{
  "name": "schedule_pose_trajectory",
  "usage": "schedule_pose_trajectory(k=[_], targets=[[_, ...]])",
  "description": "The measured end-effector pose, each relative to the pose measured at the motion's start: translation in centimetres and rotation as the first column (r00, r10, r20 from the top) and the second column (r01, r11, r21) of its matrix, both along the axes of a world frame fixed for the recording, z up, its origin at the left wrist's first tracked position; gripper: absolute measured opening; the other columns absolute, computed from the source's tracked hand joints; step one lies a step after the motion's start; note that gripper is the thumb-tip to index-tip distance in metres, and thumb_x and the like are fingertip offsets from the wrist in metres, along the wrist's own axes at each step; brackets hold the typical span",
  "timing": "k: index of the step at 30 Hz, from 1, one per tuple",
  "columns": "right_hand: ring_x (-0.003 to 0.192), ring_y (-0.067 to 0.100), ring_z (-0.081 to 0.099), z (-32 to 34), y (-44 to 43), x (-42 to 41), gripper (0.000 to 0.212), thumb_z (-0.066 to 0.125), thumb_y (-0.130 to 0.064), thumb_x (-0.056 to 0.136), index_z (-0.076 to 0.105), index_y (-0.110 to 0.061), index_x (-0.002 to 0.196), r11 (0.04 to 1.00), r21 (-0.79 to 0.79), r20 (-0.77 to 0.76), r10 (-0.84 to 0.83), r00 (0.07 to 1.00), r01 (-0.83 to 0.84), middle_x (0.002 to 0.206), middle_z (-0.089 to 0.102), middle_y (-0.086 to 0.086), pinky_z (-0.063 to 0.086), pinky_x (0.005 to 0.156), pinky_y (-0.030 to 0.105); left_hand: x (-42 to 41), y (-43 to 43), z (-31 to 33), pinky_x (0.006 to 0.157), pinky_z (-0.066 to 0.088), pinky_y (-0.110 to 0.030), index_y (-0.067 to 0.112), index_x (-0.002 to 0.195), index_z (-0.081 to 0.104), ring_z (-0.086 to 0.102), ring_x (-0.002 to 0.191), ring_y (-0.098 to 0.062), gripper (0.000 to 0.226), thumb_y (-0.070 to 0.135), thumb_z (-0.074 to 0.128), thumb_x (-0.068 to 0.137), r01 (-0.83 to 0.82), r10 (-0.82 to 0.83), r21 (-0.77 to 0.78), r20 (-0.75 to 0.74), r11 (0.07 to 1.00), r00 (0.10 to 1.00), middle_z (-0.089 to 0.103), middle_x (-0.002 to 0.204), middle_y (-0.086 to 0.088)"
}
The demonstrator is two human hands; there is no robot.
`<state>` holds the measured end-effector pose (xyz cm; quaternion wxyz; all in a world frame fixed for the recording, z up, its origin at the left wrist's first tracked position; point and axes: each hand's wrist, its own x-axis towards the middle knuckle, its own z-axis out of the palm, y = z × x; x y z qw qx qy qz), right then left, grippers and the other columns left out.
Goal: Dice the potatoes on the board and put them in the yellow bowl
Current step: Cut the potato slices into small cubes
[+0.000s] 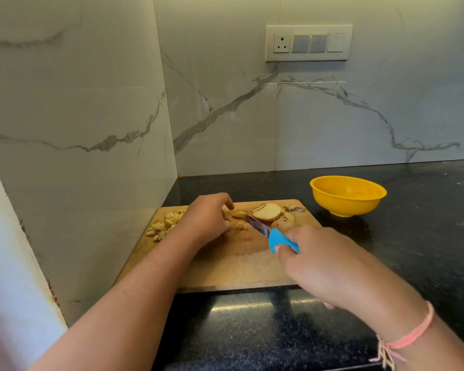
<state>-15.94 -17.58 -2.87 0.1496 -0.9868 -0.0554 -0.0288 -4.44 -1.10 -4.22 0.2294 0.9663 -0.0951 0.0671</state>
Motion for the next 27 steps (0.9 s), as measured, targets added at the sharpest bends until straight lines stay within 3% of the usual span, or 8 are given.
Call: schedule_pose_trajectory(k=[6,10,16,20,22,25,27], targets=[[0.069,0.008,0.046,-1.3,1.1,0.9,0.033,0.033,-0.038,0.099,0.048,-0.022,0.123,0.998,-0.042,0.034,-0.039,0.999,0.040,0.077,0.045,-0.007,0.033,0.053,0.023,0.2,0.3,1.1,0.089,0.054,-0.030,0.019,0.115,0.067,0.061,0.097,-0.017,0.026,0.011,0.063,0.090,-0.030,0.033,0.059,-0.055,0.998,0.998,0.065,0.114,-0.001],[0.080,0.012,0.055,-2.2,3.3,0.9,0.031,0.035,-0.038,0.098,0.050,-0.021,0.118,0.999,-0.047,0.069,0.032,0.997,-0.028,0.086,0.054,-0.004,0.043,0.061,0.025,0.8,1.0,1.4,0.090,0.053,-0.031,0.020,0.116,0.067,0.060,0.103,-0.018,0.030,0.004,0.058,0.092,-0.101,0.100,0.043,0.014,0.994,0.995,0.064,0.119,-0.003],[0.072,0.017,0.054,-2.8,6.2,1.1,0.030,0.037,-0.033,0.098,0.053,-0.014,0.116,0.986,-0.088,0.114,0.153,0.982,-0.144,0.083,0.055,0.001,0.037,0.052,0.025,0.8,1.7,1.9,0.087,0.050,-0.029,0.022,0.117,0.065,0.058,0.107,-0.019,0.025,0.013,0.059,0.094,-0.182,0.181,0.011,0.077,0.983,0.981,0.063,0.120,-0.002],[0.077,0.012,0.056,-1.4,5.0,2.2,0.034,0.036,-0.040,0.098,0.051,-0.019,0.120,0.994,-0.009,0.053,0.108,0.993,-0.108,0.090,0.057,-0.002,0.046,0.061,0.025,0.9,1.9,1.7,0.087,0.051,-0.030,0.023,0.116,0.065,0.058,0.104,-0.018,0.023,0.019,0.059,0.094,-0.216,0.214,0.014,0.087,0.976,0.973,0.063,0.118,-0.001],[0.065,0.008,0.057,-0.4,3.1,3.0,0.035,0.037,-0.041,0.097,0.050,-0.022,0.124,0.994,0.078,0.005,0.082,0.997,-0.082,0.084,0.056,-0.003,0.047,0.055,0.022,0.9,1.9,1.6,0.087,0.052,-0.032,0.025,0.112,0.066,0.058,0.101,-0.017,0.020,0.021,0.059,0.094,-0.214,0.212,0.003,0.104,0.977,0.972,0.064,0.115,0.001],[0.034,0.005,0.045,0.8,0.5,4.6,0.031,0.041,-0.036,0.095,0.050,-0.025,0.123,0.988,0.154,-0.027,0.017,0.999,-0.013,0.064,0.055,-0.001,0.034,0.036,0.014,0.7,1.8,1.4,0.082,0.051,-0.030,0.025,0.108,0.067,0.058,0.097,-0.015,0.017,0.027,0.059,0.093,-0.176,0.174,0.010,0.109,0.984,0.979,0.066,0.111,0.003],[0.031,0.008,0.042,1.0,-0.7,5.9,0.034,0.042,-0.034,0.095,0.048,-0.023,0.126,0.987,0.160,-0.016,-0.013,1.000,0.015,0.059,0.054,0.001,0.032,0.034,0.014,0.5,1.4,1.2,0.079,0.051,-0.029,0.025,0.107,0.066,0.058,0.096,-0.014,0.019,0.035,0.061,0.091,-0.101,0.098,0.038,0.075,0.994,0.992,0.065,0.107,0.004]])
